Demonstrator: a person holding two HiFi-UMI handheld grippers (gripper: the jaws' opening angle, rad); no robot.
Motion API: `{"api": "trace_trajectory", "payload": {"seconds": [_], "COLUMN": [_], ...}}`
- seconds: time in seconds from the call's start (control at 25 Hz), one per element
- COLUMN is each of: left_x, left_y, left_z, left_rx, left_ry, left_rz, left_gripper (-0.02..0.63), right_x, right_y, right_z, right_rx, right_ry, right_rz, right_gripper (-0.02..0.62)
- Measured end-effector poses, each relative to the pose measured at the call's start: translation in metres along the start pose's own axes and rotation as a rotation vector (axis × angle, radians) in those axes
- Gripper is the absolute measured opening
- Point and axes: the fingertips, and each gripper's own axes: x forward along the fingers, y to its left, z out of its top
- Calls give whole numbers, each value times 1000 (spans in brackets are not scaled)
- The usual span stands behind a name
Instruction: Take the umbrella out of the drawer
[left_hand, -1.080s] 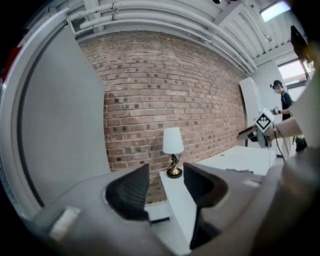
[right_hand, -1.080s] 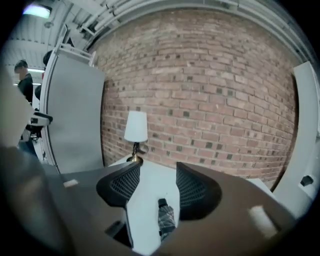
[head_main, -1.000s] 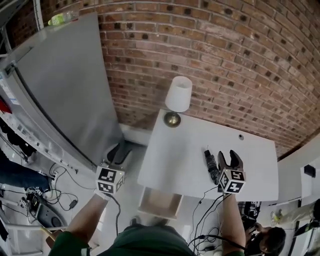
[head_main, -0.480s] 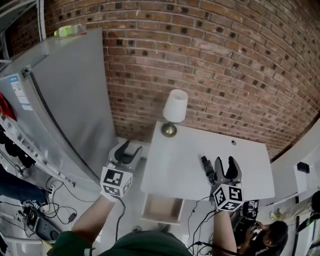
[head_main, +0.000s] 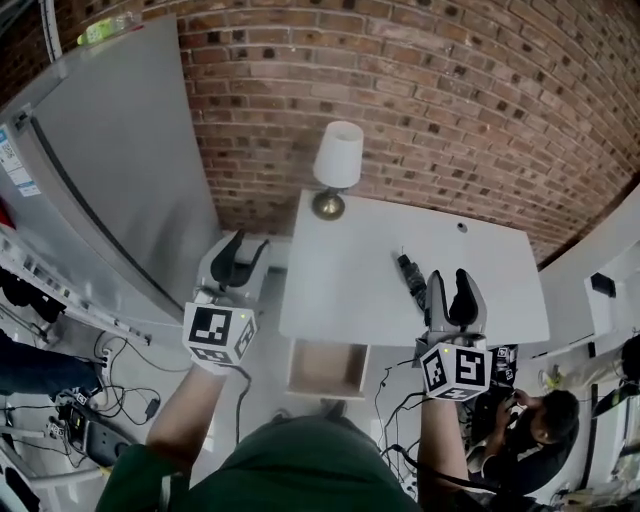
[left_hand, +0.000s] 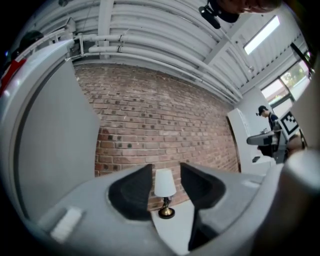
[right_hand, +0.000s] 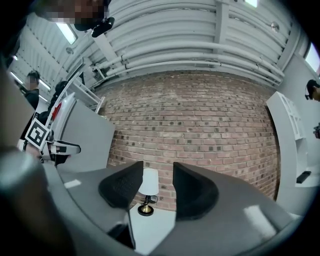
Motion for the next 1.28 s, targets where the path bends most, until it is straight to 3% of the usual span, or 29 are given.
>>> {"api": "trace_trajectory", "payload": {"seconds": [0.96, 1.28], "left_x": [14, 18], "left_y": [-18, -18], "left_z": [-25, -30], "left_rx": [-30, -36], "left_ry": [62, 73], "left_rz": [11, 21], "left_gripper": [166, 158], "right_x": [8, 9], "right_y": [-13, -18], "right_z": [-25, -23], "right_rx": [4, 38], "right_ry": [93, 36], "right_rz": [44, 64], "right_gripper": [175, 173]}}
